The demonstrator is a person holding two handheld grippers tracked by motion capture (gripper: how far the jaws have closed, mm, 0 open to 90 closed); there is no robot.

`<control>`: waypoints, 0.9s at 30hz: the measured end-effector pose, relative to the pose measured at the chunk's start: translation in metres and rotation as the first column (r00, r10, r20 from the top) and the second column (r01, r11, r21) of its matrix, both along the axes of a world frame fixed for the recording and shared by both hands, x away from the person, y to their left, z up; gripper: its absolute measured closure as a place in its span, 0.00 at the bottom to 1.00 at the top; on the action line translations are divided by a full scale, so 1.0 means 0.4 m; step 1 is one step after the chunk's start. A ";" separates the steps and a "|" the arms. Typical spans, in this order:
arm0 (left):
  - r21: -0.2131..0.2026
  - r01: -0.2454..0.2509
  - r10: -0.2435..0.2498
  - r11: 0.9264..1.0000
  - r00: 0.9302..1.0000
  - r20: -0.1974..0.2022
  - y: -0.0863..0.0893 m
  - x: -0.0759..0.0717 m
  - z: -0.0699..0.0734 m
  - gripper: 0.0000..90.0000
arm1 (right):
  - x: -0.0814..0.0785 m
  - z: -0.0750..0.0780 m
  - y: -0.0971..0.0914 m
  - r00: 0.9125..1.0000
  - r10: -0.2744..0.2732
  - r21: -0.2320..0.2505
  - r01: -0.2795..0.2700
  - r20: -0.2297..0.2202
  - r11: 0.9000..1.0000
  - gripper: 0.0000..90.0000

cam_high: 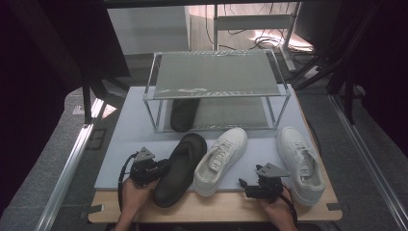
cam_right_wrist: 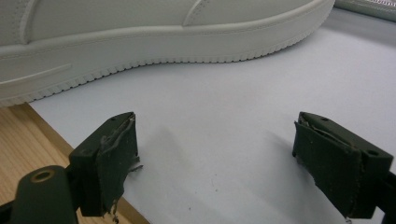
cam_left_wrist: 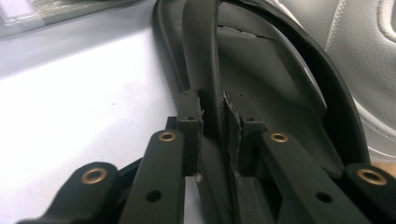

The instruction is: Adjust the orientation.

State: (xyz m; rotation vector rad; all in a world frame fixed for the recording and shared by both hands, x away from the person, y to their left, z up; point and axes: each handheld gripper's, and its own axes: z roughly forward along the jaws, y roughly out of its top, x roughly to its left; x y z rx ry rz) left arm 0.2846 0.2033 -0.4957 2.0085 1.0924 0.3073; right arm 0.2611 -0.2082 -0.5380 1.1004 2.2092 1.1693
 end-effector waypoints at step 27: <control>-0.012 -0.062 0.062 0.998 0.997 0.050 0.038 0.003 0.055 0.91 | 0.000 0.000 0.000 1.000 -0.001 -0.002 0.001 0.000 1.000 0.16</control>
